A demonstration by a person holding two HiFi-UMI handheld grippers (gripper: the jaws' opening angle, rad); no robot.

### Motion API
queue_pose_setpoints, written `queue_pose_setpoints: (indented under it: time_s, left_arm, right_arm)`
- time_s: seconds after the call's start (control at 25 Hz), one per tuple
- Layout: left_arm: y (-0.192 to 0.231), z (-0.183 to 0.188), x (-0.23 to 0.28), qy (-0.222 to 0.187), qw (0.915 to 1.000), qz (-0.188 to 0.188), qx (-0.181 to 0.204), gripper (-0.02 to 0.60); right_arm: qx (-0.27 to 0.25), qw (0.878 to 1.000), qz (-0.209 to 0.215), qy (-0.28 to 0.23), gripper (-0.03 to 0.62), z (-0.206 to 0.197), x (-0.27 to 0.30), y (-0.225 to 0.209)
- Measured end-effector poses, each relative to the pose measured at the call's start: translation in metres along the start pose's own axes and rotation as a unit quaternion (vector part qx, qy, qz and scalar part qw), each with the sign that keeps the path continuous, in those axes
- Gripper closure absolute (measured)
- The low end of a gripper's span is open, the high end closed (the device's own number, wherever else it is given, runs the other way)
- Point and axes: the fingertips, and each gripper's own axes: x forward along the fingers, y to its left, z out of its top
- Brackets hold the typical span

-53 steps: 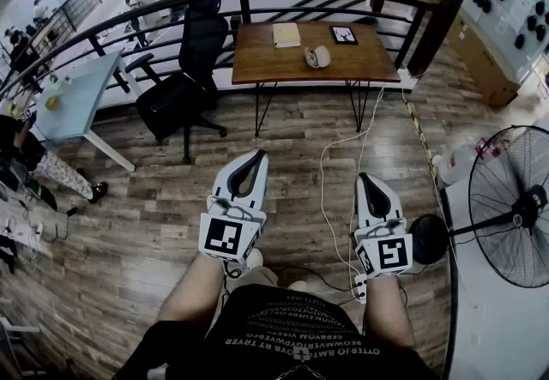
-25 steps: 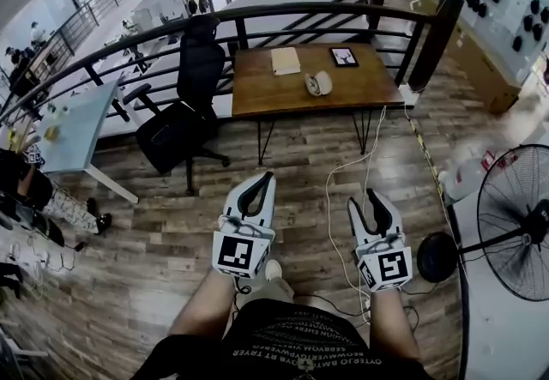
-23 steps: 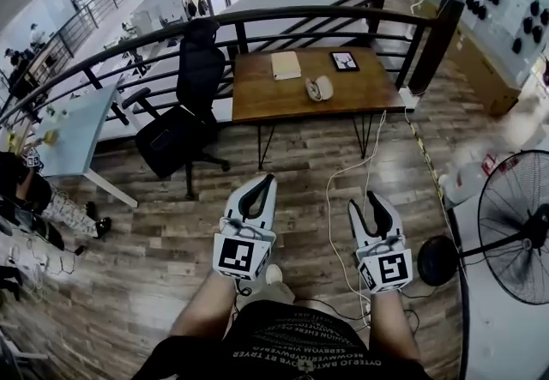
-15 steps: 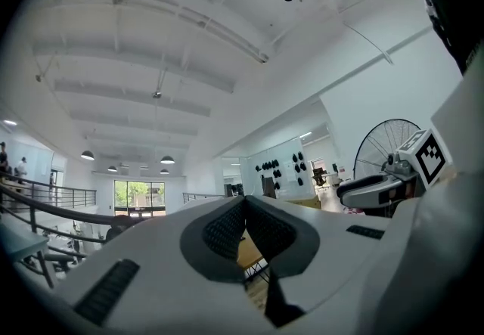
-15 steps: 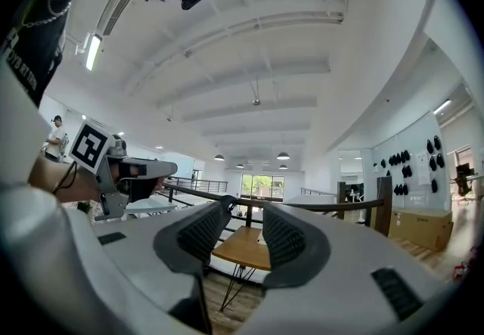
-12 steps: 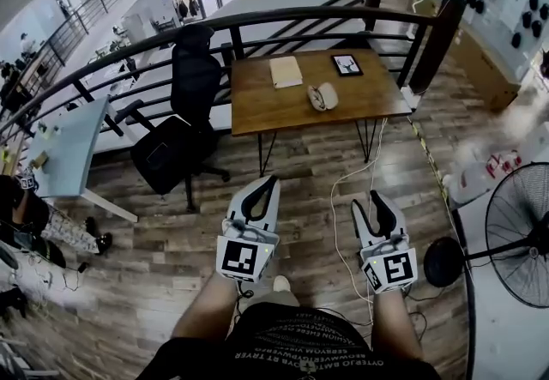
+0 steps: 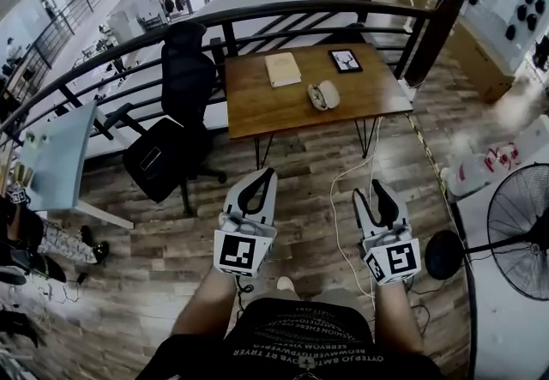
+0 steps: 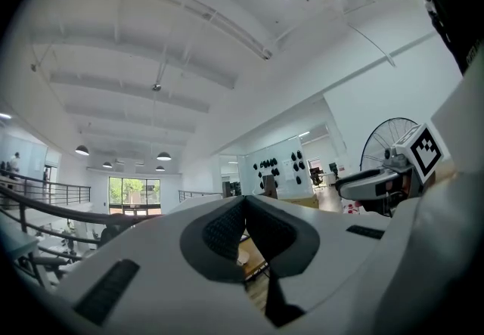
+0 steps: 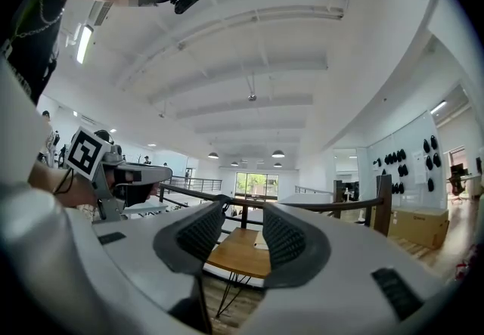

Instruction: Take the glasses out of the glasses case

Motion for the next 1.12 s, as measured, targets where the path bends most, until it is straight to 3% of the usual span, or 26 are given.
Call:
queue_pose_setpoints:
  time_s: [0.24,0.56,1.12]
  left_arm:
    - [0.027,-0.004,0.001,-0.003,0.9998,0.015,-0.015,0.554]
    - [0.016,-0.018,0.017,0.005,0.9999,0.002,-0.015,0.555]
    - [0.028,-0.030,0.107,0.008,0.9998,0.016,-0.013,0.555]
  right_arm:
    - [0.002,1.000,-0.004,0.010,0.437,-0.004,-0.001,0.000]
    - [0.010,1.000,-0.007,0.015,0.437,-0.011,0.000,-0.014]
    - [0.025,0.999,0.024,0.019,0.437,-0.037,0.070,-0.078]
